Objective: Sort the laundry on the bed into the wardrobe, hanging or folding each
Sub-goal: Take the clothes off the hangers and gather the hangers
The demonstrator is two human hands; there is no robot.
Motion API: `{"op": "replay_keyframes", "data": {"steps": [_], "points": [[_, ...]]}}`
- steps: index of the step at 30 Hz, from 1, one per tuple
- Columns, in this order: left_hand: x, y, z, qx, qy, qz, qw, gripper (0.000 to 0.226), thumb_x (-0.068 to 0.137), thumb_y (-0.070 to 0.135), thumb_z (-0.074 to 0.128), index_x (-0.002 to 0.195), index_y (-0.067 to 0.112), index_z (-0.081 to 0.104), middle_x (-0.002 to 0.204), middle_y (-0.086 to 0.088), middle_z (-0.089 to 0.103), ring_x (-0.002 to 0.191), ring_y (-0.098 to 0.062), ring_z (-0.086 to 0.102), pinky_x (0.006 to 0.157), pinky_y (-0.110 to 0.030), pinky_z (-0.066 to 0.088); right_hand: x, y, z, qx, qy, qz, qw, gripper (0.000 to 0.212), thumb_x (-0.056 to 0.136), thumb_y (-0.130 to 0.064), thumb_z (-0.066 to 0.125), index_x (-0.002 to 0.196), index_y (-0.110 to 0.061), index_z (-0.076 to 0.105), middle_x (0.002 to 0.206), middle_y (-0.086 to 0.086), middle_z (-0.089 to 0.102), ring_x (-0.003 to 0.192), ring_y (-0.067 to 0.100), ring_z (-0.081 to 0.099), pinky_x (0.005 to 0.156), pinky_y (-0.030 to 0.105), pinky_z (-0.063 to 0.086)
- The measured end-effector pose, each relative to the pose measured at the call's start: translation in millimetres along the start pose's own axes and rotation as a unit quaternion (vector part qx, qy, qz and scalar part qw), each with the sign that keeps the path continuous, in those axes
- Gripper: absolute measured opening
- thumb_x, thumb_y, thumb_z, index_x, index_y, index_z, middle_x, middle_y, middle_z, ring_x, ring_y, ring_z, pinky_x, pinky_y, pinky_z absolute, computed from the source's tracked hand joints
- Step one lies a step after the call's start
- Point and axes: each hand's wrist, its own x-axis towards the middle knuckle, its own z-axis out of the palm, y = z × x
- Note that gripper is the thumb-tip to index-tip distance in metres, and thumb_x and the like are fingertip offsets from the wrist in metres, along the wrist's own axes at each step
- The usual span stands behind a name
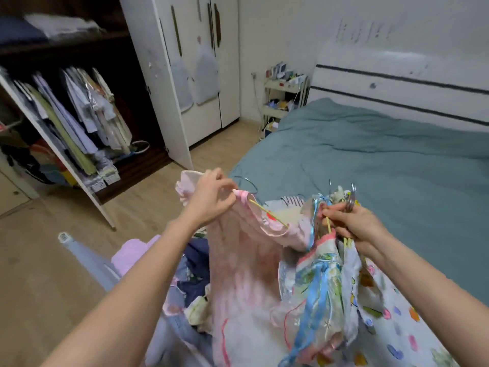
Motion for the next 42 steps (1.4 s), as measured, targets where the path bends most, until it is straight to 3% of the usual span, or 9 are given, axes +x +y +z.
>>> {"op": "replay_keyframes", "data": {"steps": [5,15,17,21,25,27,30,36,42], "points": [[38.4,73.9,-31.7,-0.026,-0.106,0.149,0.983,0.023,0.074,0.048,0.077,0.088,0.029,0.073,0.083,-0.003,0.048,0.080,-0.015,0.041,0.070,-0.014,0.030,-41.7,-46.2,-36.6,-0.010,-0.008,-0.056,0.998,0.019,0.088,0.010,0.055,0.081,-0.006,0.049,0.066,0.014,0.068,0.025,0.003,0.036,0.026,0.012,0.022],[67.4,191.6,12.1,-0.144,-0.283,0.225,0.921,0.028,0.069,0.064,0.068,0.083,0.040,0.074,0.071,0.010,0.045,0.066,-0.009,0.043,0.067,-0.030,0.035,-138.9,-73.0,-70.7,-0.048,-0.082,-0.094,0.991,0.012,0.090,0.010,0.051,0.091,-0.002,0.048,0.069,0.018,0.067,0.032,0.003,0.052,0.025,0.010,0.022],[60.9,205.4,35.1,-0.161,-0.276,0.216,0.922,0.030,0.065,0.067,0.067,0.080,0.041,0.072,0.078,0.009,0.051,0.075,-0.011,0.050,0.076,-0.033,0.040,-144.7,-65.1,-80.2,-0.055,-0.088,-0.096,0.990,0.012,0.090,0.008,0.052,0.090,-0.004,0.050,0.069,0.017,0.068,0.038,0.006,0.057,0.026,0.011,0.020],[43.8,218.7,70.1,-0.218,-0.222,0.182,0.933,0.026,0.072,0.046,0.079,0.088,0.028,0.072,0.113,0.002,0.054,0.113,-0.012,0.052,0.102,-0.029,0.038,-145.7,-49.6,-101.0,0.002,-0.054,-0.111,0.992,0.011,0.088,0.008,0.053,0.087,-0.003,0.049,0.068,0.018,0.068,0.051,0.015,0.067,0.039,0.020,0.046],[5.9,241.2,87.1,-0.275,-0.002,0.089,0.957,0.017,0.075,0.029,0.081,0.084,0.024,0.068,0.094,0.009,0.056,0.092,-0.005,0.053,0.081,-0.017,0.042,-142.5,-37.1,-106.2,0.074,0.000,-0.133,0.988,0.017,0.091,0.012,0.048,0.086,-0.004,0.046,0.074,0.025,0.061,0.037,0.009,0.058,0.024,0.013,0.023],[-14.7,251.4,86.2,-0.360,-0.058,0.016,0.931,0.012,0.084,0.023,0.073,0.073,0.021,0.068,0.069,0.011,0.063,0.065,-0.003,0.056,0.063,-0.018,0.045,-135.3,-31.7,-107.7,0.094,0.015,-0.140,0.986,0.019,0.090,0.012,0.050,0.085,-0.006,0.046,0.079,0.027,0.061,0.041,0.014,0.061,0.024,0.014,0.024],[-39.4,257.8,81.7,-0.388,-0.239,-0.065,0.888,0.019,0.091,0.022,0.065,0.082,0.007,0.073,0.066,0.000,0.066,0.055,-0.006,0.058,0.052,-0.014,0.045,-125.8,-26.6,-107.7,0.096,0.033,-0.137,0.985,0.019,0.090,0.010,0.052,0.084,-0.008,0.047,0.077,0.029,0.063,0.026,0.011,0.041,0.026,0.016,0.029],[-44.0,263.1,88.6,-0.431,-0.189,-0.153,0.869,0.013,0.086,0.017,0.071,0.081,0.006,0.067,0.070,-0.005,0.069,0.052,-0.005,0.059,0.055,-0.017,0.048,-107.8,-22.8,-100.1,0.087,0.039,-0.138,0.986,0.020,0.087,0.009,0.058,0.080,-0.008,0.051,0.078,0.021,0.064,0.025,0.007,0.035,0.030,0.015,0.028],[-32.5,260.2,94.4,-0.434,-0.243,-0.175,0.850,0.035,0.088,0.022,0.069,0.056,0.015,0.060,0.049,0.002,0.050,0.043,-0.007,0.040,0.050,-0.018,0.035,-100.0,-25.2,-98.0,0.072,0.063,-0.129,0.987,0.021,0.084,0.008,0.062,0.077,-0.010,0.054,0.062,0.008,0.062,0.028,0.006,0.036,0.027,0.015,0.026]]}}
